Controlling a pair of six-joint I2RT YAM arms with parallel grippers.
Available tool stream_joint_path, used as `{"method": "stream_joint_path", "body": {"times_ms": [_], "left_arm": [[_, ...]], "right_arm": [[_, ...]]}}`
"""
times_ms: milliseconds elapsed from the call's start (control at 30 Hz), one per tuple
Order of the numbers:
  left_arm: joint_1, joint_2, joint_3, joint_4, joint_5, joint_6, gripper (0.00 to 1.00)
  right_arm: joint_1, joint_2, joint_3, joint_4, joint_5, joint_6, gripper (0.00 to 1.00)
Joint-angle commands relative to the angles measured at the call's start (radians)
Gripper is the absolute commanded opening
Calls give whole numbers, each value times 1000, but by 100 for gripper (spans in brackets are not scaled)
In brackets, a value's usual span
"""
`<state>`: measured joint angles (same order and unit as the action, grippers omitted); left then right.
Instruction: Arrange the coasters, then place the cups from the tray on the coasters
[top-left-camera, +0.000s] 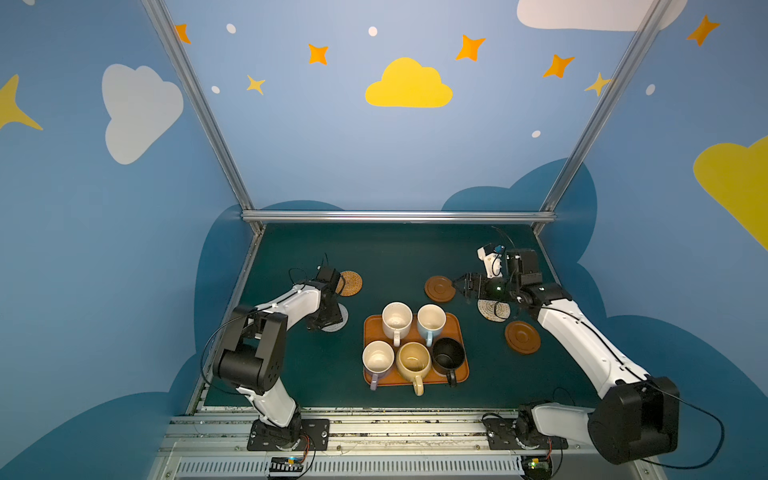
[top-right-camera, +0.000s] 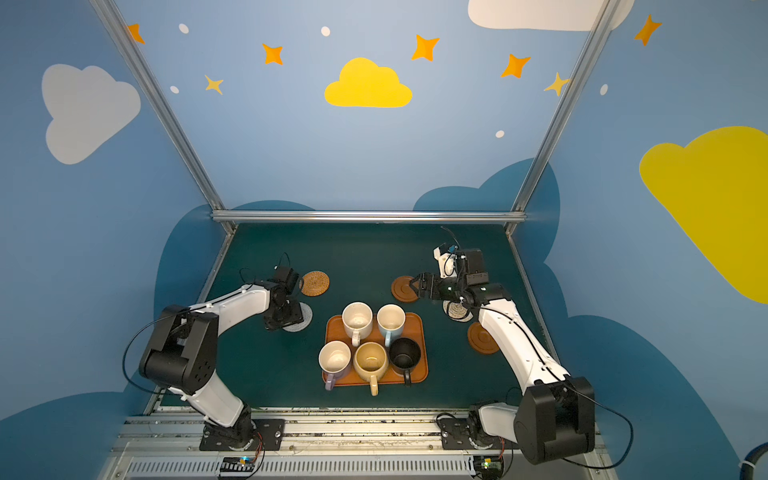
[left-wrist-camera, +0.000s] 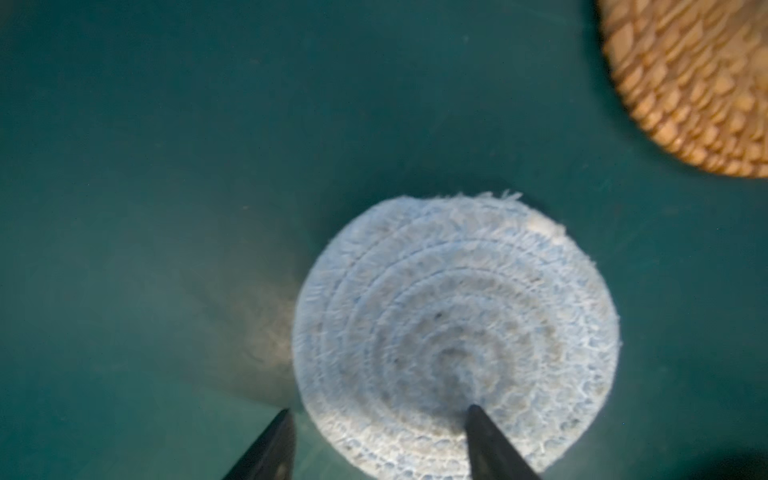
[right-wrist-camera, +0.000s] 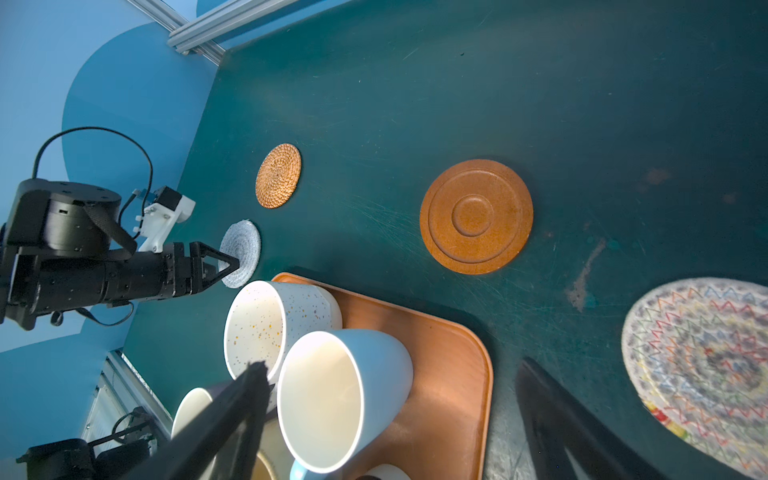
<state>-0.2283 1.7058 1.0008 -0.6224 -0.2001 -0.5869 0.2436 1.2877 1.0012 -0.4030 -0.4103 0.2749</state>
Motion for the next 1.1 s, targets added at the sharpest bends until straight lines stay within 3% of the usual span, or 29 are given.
{"method": "stream_joint_path", "body": {"times_ms": [0,133,400,567,800,933,1067], "left_arm": [[12,101,42,-37,-68,15,55],[65,143,65,-29,-55,20,47],[139,219,212,-73,-56,50,49],[120,309,341,-108,-37,77,49],[24,332,378,-109,-10,91,49],[55,333,361,-98,-27,83,50],[84,339,386,-108,46,147,54]], "right_arm": [[-5,50,29,11,-20,-17,92],[-6,105,82,-37,-38,-26,92],[-6,140,130,-21,-42,-8,92],[-9,134,140,-25,-28,-23,92],[-24,112,105,-13,-12,-33,92],[-29,117,100,-3,-28,-16,92],[-28,114,86,11,-27,-15,92]]}}
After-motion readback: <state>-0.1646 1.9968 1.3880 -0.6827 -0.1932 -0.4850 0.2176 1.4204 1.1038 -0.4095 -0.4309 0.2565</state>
